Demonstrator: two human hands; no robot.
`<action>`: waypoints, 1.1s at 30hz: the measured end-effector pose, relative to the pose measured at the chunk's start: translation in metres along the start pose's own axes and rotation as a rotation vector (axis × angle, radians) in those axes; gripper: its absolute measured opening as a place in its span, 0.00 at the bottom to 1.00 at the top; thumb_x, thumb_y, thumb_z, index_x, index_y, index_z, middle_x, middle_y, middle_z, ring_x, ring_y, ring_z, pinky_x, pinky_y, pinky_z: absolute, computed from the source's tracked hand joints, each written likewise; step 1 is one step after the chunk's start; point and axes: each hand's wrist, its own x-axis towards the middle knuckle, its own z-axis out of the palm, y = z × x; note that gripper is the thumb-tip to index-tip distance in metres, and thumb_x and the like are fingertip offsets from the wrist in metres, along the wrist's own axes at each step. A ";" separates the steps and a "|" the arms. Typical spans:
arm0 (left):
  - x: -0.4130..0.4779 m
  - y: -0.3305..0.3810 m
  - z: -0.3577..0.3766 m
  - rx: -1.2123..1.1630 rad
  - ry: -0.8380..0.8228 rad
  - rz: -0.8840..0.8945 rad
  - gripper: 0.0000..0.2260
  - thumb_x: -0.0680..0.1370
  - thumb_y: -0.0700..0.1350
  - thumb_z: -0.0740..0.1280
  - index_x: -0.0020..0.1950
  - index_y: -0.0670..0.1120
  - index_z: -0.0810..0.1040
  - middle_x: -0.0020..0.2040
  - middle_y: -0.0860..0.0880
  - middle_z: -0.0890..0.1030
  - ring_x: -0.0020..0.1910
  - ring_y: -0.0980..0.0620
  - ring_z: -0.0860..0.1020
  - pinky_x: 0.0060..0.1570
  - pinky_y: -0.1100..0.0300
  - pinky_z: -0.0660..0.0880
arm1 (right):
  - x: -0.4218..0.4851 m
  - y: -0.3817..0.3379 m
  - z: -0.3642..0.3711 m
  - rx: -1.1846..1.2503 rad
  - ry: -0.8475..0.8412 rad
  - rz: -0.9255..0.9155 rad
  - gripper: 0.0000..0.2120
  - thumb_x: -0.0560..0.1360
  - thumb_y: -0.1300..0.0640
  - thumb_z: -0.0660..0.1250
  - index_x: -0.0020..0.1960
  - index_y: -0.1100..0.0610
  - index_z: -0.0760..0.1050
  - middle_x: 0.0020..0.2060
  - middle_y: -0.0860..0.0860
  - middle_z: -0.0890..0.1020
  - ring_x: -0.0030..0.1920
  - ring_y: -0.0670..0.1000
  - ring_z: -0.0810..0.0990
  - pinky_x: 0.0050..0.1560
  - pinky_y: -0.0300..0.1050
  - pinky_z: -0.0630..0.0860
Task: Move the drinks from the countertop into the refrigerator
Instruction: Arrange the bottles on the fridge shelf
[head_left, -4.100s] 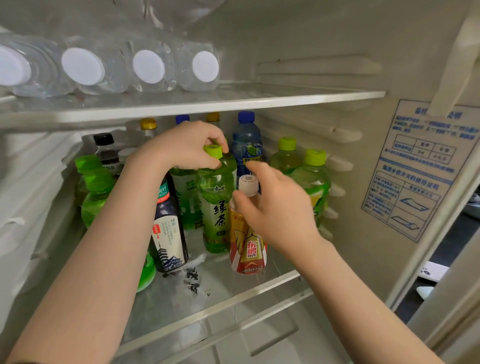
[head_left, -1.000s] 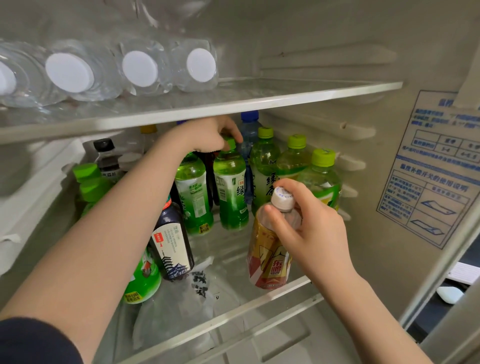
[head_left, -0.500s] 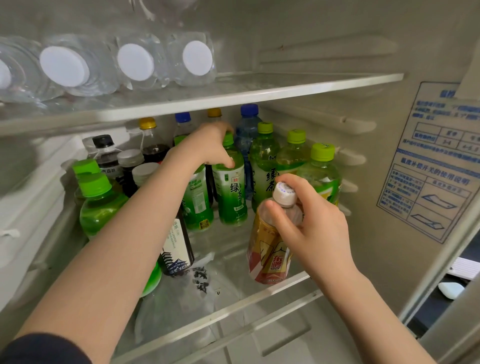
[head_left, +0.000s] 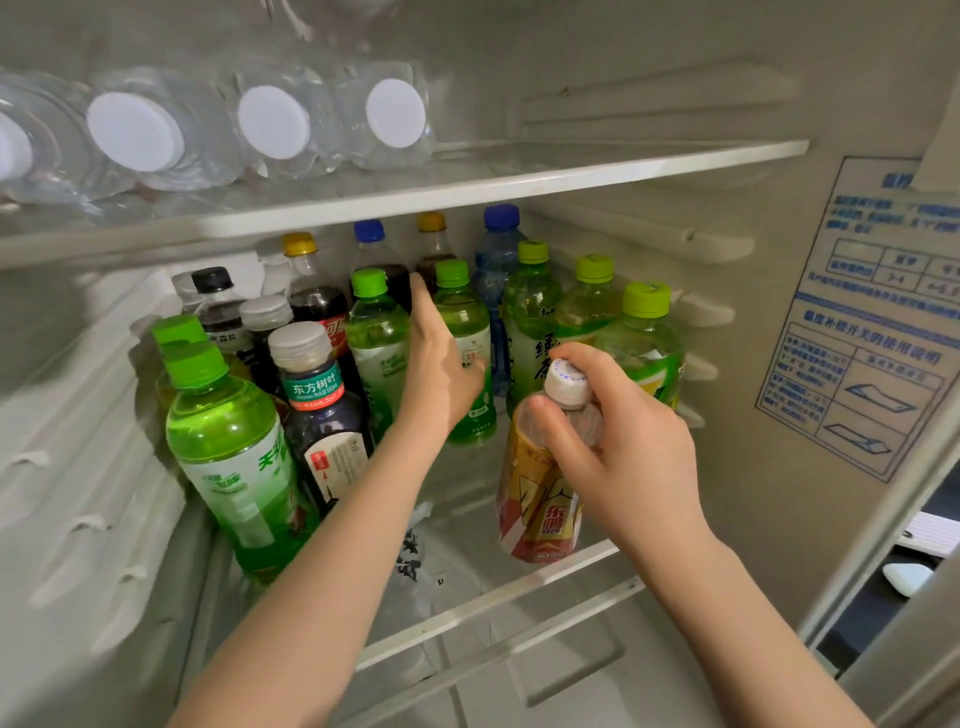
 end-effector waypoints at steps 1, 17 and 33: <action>-0.005 -0.005 0.004 -0.022 0.023 0.017 0.48 0.73 0.34 0.70 0.77 0.49 0.36 0.79 0.47 0.48 0.76 0.48 0.52 0.68 0.60 0.53 | 0.000 0.001 -0.001 0.005 -0.002 0.000 0.16 0.74 0.46 0.67 0.61 0.47 0.72 0.42 0.42 0.80 0.42 0.43 0.75 0.35 0.38 0.68; -0.009 -0.023 0.013 -0.027 0.058 0.077 0.43 0.74 0.37 0.71 0.78 0.44 0.44 0.75 0.45 0.62 0.73 0.50 0.63 0.70 0.58 0.62 | 0.001 -0.002 -0.001 0.006 0.004 0.019 0.17 0.73 0.47 0.67 0.61 0.47 0.72 0.43 0.43 0.81 0.42 0.45 0.78 0.36 0.42 0.72; 0.026 0.034 -0.007 0.591 0.111 0.586 0.41 0.68 0.52 0.75 0.76 0.43 0.59 0.72 0.40 0.65 0.71 0.40 0.64 0.73 0.42 0.54 | 0.000 0.003 -0.008 0.016 -0.003 0.033 0.18 0.72 0.42 0.62 0.61 0.46 0.72 0.45 0.41 0.81 0.43 0.46 0.78 0.38 0.42 0.71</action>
